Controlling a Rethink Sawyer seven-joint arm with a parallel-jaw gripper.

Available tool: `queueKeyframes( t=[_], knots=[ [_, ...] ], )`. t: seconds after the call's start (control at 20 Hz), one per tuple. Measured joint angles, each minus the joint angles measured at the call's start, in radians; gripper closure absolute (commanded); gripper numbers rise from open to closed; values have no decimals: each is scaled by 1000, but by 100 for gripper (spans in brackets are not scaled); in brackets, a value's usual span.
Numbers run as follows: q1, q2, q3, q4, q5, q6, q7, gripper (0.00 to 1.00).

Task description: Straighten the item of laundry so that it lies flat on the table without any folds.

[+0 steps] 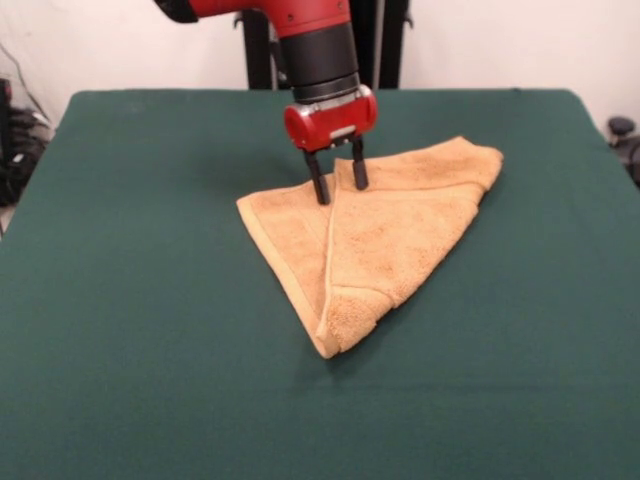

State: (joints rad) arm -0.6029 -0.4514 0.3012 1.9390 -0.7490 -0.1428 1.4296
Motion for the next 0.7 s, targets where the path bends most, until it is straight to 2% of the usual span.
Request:
queueKeyframes(
  t=[0.7],
  knots=[
    [33, 16, -7, 0, 54, -36, 0, 0]
  ],
)
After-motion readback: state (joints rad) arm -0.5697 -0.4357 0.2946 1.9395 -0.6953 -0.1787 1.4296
